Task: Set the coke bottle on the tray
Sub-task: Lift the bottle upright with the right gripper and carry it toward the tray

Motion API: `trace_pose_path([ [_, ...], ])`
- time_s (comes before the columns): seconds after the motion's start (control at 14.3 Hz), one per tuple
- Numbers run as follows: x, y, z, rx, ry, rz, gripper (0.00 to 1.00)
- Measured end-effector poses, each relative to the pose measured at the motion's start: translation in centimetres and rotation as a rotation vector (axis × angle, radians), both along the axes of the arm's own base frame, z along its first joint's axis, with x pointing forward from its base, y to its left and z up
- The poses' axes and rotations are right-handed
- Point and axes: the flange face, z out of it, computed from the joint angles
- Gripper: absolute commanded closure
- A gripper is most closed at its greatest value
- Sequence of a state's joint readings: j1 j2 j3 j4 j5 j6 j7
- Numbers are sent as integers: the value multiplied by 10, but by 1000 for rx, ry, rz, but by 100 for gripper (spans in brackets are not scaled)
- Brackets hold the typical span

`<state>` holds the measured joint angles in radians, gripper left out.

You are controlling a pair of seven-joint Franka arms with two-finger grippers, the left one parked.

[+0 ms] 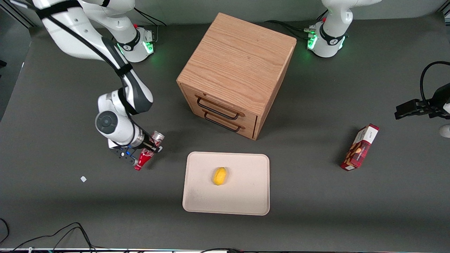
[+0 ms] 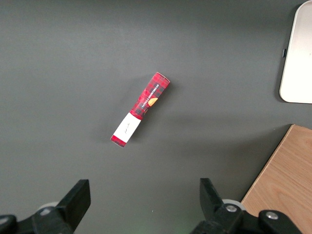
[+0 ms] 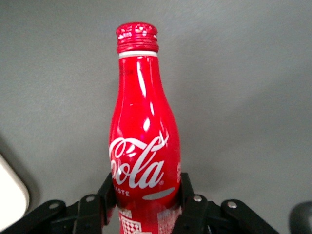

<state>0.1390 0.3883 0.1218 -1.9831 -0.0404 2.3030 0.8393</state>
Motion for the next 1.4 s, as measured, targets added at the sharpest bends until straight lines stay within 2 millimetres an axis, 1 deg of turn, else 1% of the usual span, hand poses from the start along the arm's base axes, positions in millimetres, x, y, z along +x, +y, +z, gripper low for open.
trace_pose_path([
  [0.28, -15, -29, 106, -3, 14, 90, 100],
  [0.42, -29, -43, 160, 4, 22, 142, 100],
  [0.56, -44, -53, 212, 1, 43, 196, 100],
  [0.7, -52, -59, 258, 4, 50, 246, 100],
  [0.77, -52, -59, 276, 11, 45, 263, 100],
  [0.84, -51, -59, 288, 18, 35, 273, 100],
  [0.91, -49, -59, 294, 23, 24, 279, 100],
  [0.98, -47, -57, 297, 25, 18, 284, 100],
  [1.12, -37, -52, 295, 32, 16, 299, 100],
  [1.19, -27, -47, 289, 40, 21, 307, 100],
  [1.26, -13, -37, 280, 51, 29, 321, 100],
  [1.33, 2, -23, 265, 63, 43, 343, 100],
  [1.4, 19, -4, 245, 75, 61, 362, 100],
])
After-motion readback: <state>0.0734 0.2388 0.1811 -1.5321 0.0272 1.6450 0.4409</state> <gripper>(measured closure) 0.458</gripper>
